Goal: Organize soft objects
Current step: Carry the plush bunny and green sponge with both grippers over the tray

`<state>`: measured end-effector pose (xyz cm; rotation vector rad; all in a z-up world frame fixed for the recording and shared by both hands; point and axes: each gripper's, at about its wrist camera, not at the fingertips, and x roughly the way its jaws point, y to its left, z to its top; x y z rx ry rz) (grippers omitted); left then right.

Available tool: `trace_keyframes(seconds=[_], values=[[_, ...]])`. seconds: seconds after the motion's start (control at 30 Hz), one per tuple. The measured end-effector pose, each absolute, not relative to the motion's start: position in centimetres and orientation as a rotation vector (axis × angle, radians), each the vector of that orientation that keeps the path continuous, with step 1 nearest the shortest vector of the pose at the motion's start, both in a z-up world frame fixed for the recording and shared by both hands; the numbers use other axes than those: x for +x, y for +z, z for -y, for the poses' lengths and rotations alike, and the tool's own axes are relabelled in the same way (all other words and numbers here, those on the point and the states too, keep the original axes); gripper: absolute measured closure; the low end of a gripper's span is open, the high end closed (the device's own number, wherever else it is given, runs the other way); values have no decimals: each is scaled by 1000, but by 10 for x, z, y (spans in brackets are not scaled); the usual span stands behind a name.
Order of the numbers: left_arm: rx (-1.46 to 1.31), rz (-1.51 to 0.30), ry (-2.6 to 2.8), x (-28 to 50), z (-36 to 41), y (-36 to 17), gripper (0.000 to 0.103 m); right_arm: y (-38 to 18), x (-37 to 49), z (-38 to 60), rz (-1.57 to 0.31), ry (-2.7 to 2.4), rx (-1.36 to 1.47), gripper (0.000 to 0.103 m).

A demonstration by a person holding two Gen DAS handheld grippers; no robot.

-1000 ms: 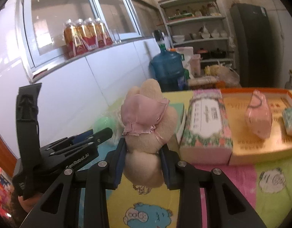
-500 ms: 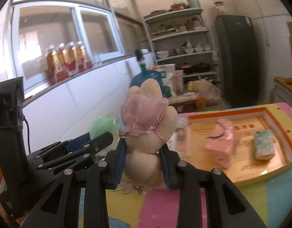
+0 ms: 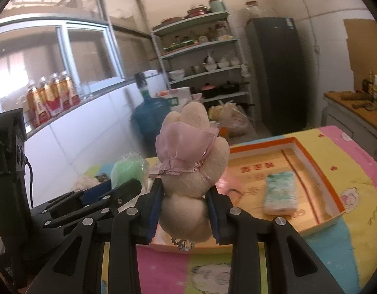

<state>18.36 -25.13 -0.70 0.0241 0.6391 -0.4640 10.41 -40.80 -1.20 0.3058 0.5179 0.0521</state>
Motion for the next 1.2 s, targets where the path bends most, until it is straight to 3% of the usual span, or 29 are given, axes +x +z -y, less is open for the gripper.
trace_keyframes(seconds=[0.7, 1.2], values=[[87, -715, -582, 191, 353, -53, 67, -60, 114, 514, -639, -179, 314, 68], [113, -803, -539, 216, 369, -87, 67, -79, 141, 530, -685, -151, 333, 67]])
